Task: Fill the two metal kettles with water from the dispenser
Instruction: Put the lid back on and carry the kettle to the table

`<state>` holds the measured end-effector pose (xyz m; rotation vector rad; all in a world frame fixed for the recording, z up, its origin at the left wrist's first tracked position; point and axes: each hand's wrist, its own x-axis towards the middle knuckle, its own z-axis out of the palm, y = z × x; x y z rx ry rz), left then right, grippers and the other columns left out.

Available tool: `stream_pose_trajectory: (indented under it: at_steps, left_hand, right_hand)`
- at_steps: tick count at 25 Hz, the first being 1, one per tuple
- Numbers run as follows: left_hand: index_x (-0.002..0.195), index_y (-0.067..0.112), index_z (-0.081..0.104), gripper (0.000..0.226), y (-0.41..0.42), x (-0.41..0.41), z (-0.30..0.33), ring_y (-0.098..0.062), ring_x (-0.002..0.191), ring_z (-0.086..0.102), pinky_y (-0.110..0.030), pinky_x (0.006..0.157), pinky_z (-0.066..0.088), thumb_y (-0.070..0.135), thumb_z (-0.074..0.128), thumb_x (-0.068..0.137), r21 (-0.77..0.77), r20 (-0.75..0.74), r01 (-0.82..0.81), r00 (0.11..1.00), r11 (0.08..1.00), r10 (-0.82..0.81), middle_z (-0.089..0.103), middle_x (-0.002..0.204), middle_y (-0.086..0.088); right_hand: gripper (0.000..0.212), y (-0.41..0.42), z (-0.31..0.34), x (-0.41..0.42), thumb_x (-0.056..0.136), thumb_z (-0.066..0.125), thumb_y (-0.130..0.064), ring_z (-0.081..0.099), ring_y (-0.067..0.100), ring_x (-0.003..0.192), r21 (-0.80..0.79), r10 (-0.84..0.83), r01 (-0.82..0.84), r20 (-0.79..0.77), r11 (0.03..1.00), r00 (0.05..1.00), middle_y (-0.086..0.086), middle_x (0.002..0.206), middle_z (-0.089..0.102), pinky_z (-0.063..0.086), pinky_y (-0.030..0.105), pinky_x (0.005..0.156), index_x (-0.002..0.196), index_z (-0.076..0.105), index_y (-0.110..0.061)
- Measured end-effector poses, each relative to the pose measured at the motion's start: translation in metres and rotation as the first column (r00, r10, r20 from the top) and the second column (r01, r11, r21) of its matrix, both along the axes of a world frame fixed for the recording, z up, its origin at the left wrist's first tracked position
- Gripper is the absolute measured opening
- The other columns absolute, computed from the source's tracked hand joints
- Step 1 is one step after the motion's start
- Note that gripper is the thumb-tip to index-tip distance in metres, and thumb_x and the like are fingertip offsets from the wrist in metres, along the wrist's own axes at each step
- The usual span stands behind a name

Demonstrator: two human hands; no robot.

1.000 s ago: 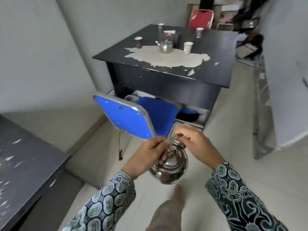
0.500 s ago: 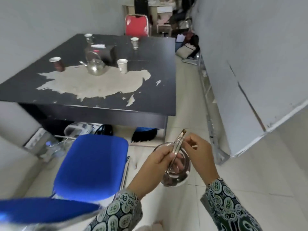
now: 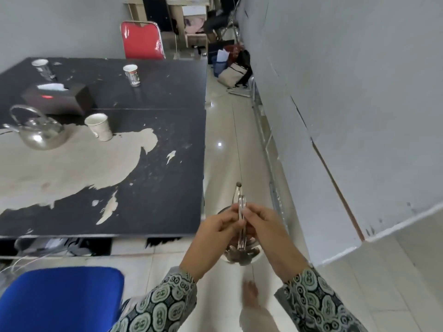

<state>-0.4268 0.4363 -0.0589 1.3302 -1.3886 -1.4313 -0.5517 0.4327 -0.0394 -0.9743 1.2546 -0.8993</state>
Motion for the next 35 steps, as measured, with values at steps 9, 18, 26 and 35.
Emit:
stream_pose_trajectory:
  at_steps: [9, 18, 26, 35]
  left_hand:
    - [0.075, 0.029, 0.072, 0.022, -0.206, -0.049, 0.002, 0.002, 0.068, 0.067, -0.008, 0.064, 0.047, 0.015, 0.059, 0.087, -0.135, 0.120, -0.280, 0.948, 0.951, 0.296, 0.073, 0.067, 0.018]
    - [0.105, 0.020, 0.067, 0.026, -0.429, 0.006, -0.003, -0.009, 0.097, 0.067, -0.018, 0.085, 0.052, 0.004, 0.054, 0.089, -0.194, -0.081, -0.472, 0.882, 0.860, 0.465, 0.073, 0.101, 0.007]
    - [0.121, 0.032, 0.057, 0.045, -0.585, 0.047, 0.006, 0.001, 0.099, 0.058, -0.007, 0.083, 0.044, 0.003, 0.056, 0.087, -0.238, 0.062, -0.528, 0.829, 0.815, 0.555, 0.057, 0.127, 0.017]
    - [0.130, 0.063, 0.022, 0.069, -0.698, 0.076, -0.035, 0.006, 0.140, 0.005, -0.010, 0.113, 0.009, 0.032, 0.062, 0.084, -0.445, 0.426, -0.512, 0.601, 0.735, 0.676, 0.014, 0.145, 0.040]
  right_hand:
    - [0.026, -0.239, 0.002, -0.042, 0.096, 0.037, -0.002, 0.064, 0.002, 0.060, -0.020, 0.134, -0.134, 0.014, 0.991, 0.991, 0.010, 0.085, 0.066, 0.052, 0.014, 0.054, 0.099, 0.061, 0.008]
    - [0.028, -0.489, 0.026, -0.014, 0.098, 0.035, -0.007, 0.061, 0.006, 0.050, -0.022, 0.308, -0.307, 0.118, 0.951, 0.944, 0.003, 0.073, 0.067, 0.051, 0.018, 0.052, 0.096, 0.062, 0.000]
    - [0.028, -0.677, 0.049, 0.055, 0.095, 0.038, -0.004, 0.067, 0.006, 0.066, -0.007, 0.530, -0.530, 0.052, 0.848, 0.847, 0.002, 0.081, 0.070, 0.054, 0.024, 0.070, 0.109, 0.062, -0.003]
    - [0.032, -0.832, 0.051, 0.128, 0.095, 0.034, -0.001, 0.070, 0.021, 0.094, -0.034, 0.795, -0.804, 0.178, 0.593, 0.579, 0.012, 0.103, 0.070, 0.052, 0.031, 0.089, 0.121, 0.052, -0.001]
